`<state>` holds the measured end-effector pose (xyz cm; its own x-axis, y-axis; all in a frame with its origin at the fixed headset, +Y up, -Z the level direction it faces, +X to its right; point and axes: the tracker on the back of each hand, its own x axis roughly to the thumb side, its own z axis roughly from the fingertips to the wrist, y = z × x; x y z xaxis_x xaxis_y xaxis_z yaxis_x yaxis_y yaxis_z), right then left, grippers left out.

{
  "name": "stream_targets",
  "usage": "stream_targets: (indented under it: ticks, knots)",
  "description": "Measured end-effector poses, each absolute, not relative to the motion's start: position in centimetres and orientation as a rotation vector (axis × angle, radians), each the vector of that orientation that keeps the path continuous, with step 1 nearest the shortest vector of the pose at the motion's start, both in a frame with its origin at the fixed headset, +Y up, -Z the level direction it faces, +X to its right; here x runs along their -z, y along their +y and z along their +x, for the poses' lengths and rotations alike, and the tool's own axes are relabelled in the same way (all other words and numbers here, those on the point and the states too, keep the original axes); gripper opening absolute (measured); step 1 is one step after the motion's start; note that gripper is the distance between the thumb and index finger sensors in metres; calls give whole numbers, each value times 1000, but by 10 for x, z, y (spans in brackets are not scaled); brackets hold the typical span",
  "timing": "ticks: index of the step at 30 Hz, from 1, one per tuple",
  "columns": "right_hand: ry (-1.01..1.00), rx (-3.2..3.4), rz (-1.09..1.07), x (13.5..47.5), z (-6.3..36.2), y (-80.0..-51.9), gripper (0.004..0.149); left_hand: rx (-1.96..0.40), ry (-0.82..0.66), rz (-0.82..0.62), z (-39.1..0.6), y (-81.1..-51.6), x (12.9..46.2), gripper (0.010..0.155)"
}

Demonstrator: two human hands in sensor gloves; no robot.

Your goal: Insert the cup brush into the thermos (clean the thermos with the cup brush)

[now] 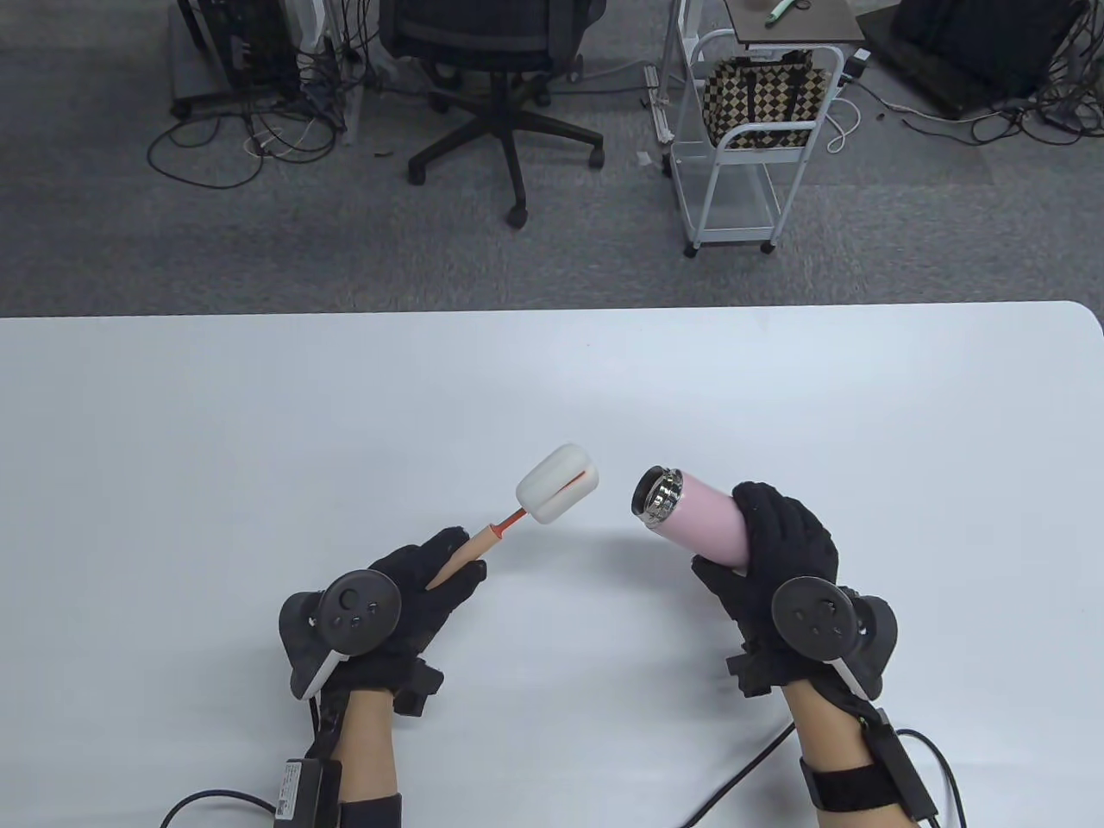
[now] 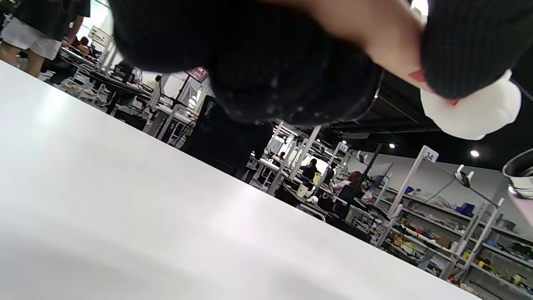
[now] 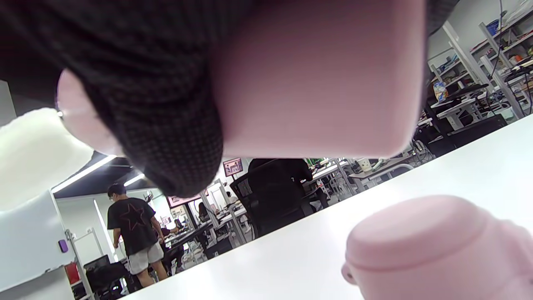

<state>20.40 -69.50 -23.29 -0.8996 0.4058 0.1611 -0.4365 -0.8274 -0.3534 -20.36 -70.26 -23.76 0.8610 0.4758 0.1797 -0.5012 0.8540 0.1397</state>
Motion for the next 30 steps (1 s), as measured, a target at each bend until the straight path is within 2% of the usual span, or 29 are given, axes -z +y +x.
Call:
stream_targets:
  ticks: [6,15,30]
  knots:
    - [-510,-2708,164,234,197,-698,88,-468,-203,111,-198,-705,241,55]
    - [-480,-2812,366,234,188,-702,88,-325,-307,12,-186,-703,242,53]
    - [-376,-2836,662,229,159,-708,86,-234,-391,-60,-159,-708,242,52]
